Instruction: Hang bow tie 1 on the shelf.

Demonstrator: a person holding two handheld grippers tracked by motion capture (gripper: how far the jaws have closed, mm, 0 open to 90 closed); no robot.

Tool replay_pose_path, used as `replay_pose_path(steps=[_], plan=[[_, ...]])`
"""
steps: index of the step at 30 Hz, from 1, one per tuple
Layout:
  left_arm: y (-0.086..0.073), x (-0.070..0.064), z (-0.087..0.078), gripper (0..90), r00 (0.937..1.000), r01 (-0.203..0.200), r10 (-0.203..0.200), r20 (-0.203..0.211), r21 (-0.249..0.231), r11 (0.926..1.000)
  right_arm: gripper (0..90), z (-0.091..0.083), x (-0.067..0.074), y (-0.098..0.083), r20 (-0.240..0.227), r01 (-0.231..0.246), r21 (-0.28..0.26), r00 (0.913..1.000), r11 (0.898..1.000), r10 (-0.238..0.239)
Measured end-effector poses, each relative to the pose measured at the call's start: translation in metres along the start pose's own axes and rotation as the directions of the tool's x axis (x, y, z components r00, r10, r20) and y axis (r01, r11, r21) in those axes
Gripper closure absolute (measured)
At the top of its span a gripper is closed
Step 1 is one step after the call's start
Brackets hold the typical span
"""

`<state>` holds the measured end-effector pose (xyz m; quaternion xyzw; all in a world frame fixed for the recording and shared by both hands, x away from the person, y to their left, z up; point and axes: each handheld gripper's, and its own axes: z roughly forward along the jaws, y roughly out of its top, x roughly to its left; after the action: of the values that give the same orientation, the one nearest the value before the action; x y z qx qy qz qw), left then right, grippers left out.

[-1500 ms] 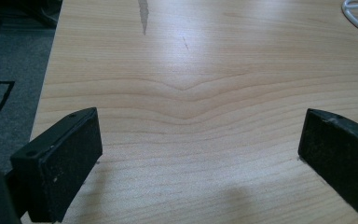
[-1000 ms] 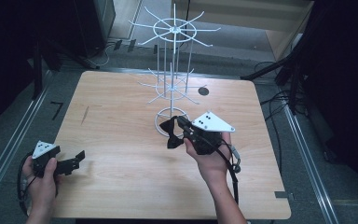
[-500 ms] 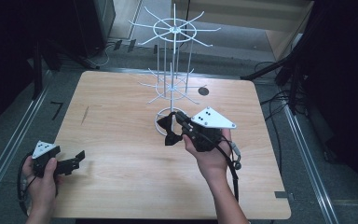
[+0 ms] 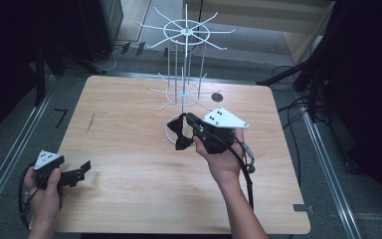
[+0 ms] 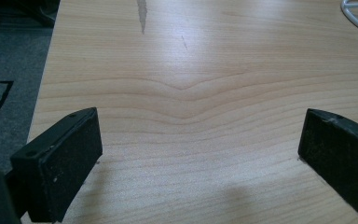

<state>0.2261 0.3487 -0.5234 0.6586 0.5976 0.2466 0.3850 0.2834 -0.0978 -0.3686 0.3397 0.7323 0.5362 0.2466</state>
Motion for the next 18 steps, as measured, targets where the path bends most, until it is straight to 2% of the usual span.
replay_pose_path(steps=[18], plan=[[0.000, 0.000, 0.000, 0.0, 1.0000, -0.004, 0.004, 0.003, -0.001, 1.0000, 89.4, 0.024, -0.012, -0.002, 0.049, -0.029, 0.024, 0.9984, 0.999, 0.028]])
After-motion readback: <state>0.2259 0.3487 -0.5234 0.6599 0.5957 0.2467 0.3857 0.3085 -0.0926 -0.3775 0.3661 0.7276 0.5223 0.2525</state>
